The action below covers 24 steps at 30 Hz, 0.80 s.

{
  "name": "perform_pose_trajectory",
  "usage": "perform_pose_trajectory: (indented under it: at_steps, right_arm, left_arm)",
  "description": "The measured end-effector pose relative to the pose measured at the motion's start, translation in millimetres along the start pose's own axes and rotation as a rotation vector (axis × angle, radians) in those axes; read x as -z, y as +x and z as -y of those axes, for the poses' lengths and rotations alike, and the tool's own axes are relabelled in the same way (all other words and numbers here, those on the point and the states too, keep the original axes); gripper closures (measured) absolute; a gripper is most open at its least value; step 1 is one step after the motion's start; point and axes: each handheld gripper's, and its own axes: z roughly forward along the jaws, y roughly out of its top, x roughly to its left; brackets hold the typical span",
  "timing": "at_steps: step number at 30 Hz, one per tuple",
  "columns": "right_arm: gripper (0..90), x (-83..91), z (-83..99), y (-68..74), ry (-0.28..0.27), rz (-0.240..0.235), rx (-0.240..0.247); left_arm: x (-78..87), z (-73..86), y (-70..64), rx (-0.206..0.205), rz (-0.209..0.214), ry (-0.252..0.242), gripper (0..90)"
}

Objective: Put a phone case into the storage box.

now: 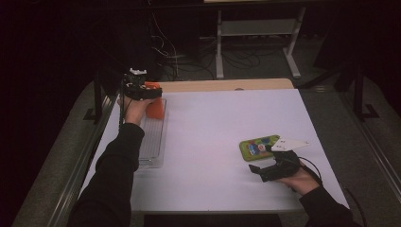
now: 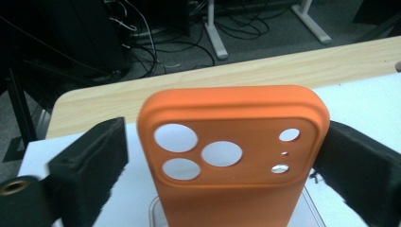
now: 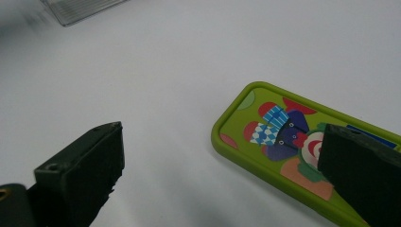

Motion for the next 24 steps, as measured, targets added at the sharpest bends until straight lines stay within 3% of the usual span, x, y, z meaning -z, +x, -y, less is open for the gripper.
perform_pose_trajectory:
  at_steps: [10,15,18,21,24]
  right_arm:
    - [0.7,-0.4,-0.3,0.2,0.001,0.002,0.003]
    - [0.7,0.0,-0.5,0.3,-0.001,0.005,0.001]
    - [0.7,0.0,-0.5,-0.7,-0.002,0.008,-0.006]
    - [0.7,0.5,-0.1,-2.0,-0.003,0.009,-0.009]
    - [0.7,1.7,0.5,-2.3,-0.003,0.015,-0.012]
  left_arm:
    - [10.0,-0.9,3.1,-0.007,0.022,0.000,2.2]
    - [19.5,0.0,1.5,-0.040,0.062,0.023,2.2]
    - [26.1,1.2,-0.1,-0.065,0.109,0.028,2.2]
    - [32.0,2.1,-2.4,-0.068,0.183,0.026,2.2]
    - [38.6,3.4,-7.2,-0.099,0.241,0.027,2.2]
